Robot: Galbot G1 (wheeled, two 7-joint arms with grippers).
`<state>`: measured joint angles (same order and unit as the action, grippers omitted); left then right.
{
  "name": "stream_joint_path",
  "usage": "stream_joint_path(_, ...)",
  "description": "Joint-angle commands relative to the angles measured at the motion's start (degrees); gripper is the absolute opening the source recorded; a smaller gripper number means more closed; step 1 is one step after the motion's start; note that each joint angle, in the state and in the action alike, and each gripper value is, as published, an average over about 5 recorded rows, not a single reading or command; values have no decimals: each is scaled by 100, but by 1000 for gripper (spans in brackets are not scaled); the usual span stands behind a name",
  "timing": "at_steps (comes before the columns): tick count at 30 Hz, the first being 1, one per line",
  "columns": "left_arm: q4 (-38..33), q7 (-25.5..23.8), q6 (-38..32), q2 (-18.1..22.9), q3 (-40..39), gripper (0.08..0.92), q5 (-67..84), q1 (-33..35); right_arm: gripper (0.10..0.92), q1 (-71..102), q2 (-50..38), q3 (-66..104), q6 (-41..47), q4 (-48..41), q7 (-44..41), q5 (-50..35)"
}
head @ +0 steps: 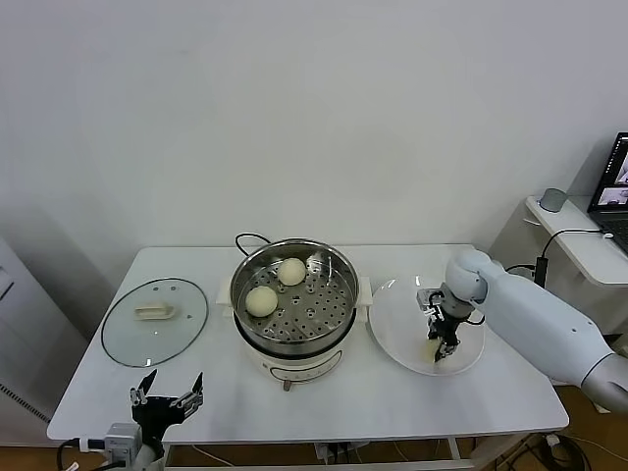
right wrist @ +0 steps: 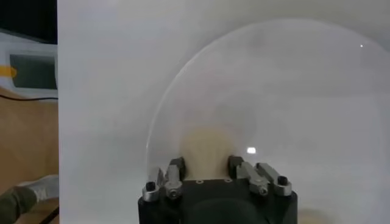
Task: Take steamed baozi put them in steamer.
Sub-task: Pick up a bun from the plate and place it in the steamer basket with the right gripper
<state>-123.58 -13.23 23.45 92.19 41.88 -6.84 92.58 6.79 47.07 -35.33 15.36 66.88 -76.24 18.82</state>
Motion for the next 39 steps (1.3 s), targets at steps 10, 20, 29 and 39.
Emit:
stream_joint_path(10, -19, 101, -122, 200, 20, 823, -186, -82, 382, -3595, 188, -2188, 295, 154, -145, -1893)
stream_joint_path(20, -66, 190, -248, 277, 9, 823, -340, -109, 389, -5041, 1941, -3275, -1124, -524, -362, -3828)
stream_joint_path(29, -113, 196, -262, 281, -15, 823, -339, -119, 391, -4822, 2403, -3581, -4428, 61, -125, -3188)
stream_joint_path(39, -121, 213, -289, 281, -27, 823, -339, -102, 390, -3959, 2594, -3362, -6084, 539, 610, -1060)
